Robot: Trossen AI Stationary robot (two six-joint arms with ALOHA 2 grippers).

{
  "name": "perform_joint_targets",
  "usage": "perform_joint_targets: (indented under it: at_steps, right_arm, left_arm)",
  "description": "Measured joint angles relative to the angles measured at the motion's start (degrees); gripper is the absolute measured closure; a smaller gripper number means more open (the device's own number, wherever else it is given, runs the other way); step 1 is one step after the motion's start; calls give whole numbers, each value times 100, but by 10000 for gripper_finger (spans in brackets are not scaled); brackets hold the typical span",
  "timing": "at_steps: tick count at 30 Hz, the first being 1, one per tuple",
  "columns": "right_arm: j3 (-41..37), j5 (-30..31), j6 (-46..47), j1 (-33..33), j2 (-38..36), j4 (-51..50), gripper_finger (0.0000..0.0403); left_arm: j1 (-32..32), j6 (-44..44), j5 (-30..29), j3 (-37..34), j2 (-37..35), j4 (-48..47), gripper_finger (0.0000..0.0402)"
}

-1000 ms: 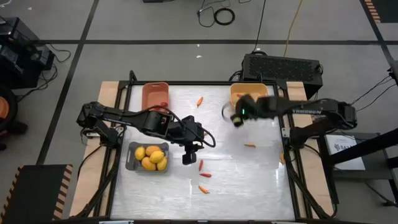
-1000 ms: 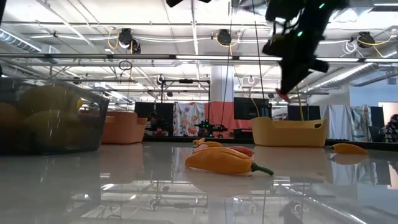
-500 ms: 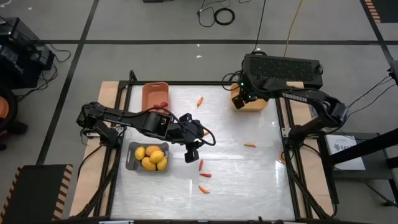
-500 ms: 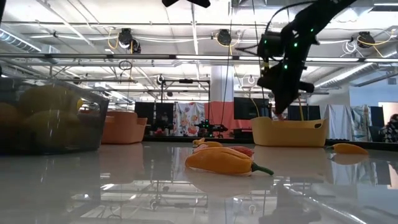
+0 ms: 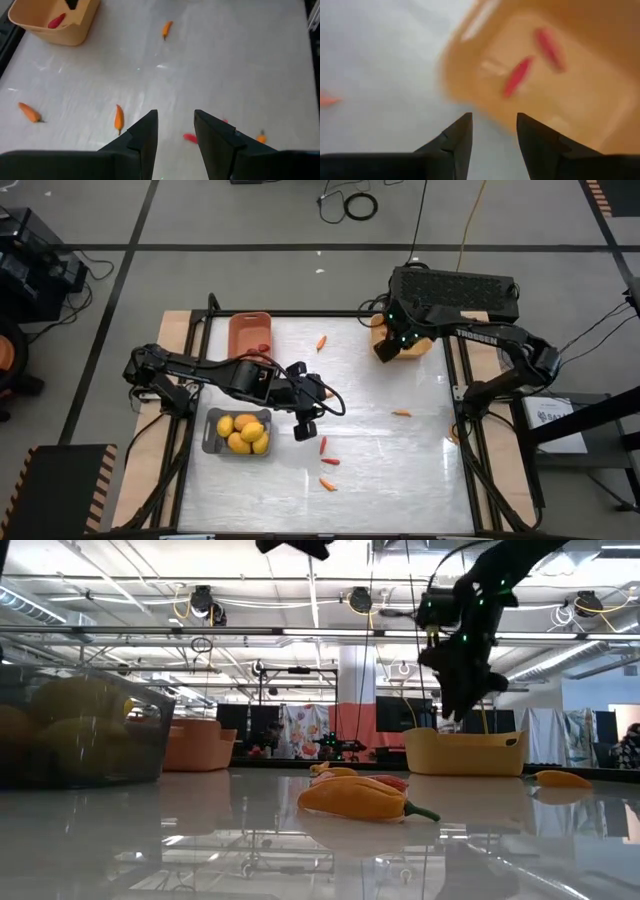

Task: Sort produce into baskets
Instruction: Put the orange chili pepper into the yellow bin

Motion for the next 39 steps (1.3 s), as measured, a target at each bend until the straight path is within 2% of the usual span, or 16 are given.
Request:
perform_joint_targets:
  at_steps: [2, 7, 11, 17, 22, 26, 30, 34, 39]
  right_arm:
    - [0, -201, 158, 291, -187, 40, 254]
    - [0, -145, 751, 1471, -744, 131, 252]
    - [0, 290, 1307, 2694, -939, 467, 252]
    - [0, 818, 1616, 4413, -681, 1531, 252]
    - [0, 1064, 1637, 5409, -139, 2790, 252]
    - [0, 1029, 1528, 5882, 543, 3744, 252]
    - [0, 1011, 891, 6212, 1302, 4618, 252]
    - [-2, 1007, 550, 6318, 1915, 5240, 252]
    - [-11, 1084, 576, 6287, 2434, 5246, 252]
  left_arm:
    - [0, 49, 0, -66, 0, -76, 267]
    - [-1, 80, 0, -71, 2, -699, 267]
    - [-65, 296, -14, -71, -27, -1020, 267]
    - [-363, 627, -180, -73, -298, -1813, 267]
    - [-435, 836, -513, -73, -751, -1974, 267]
    - [-417, 926, -520, -380, -1305, -1934, 267]
    - [-417, 623, -667, -1290, -2208, -1690, 267]
    - [-416, 249, -738, -2328, -3025, -758, 267]
    - [-417, 26, -569, -3285, -3562, 178, 267]
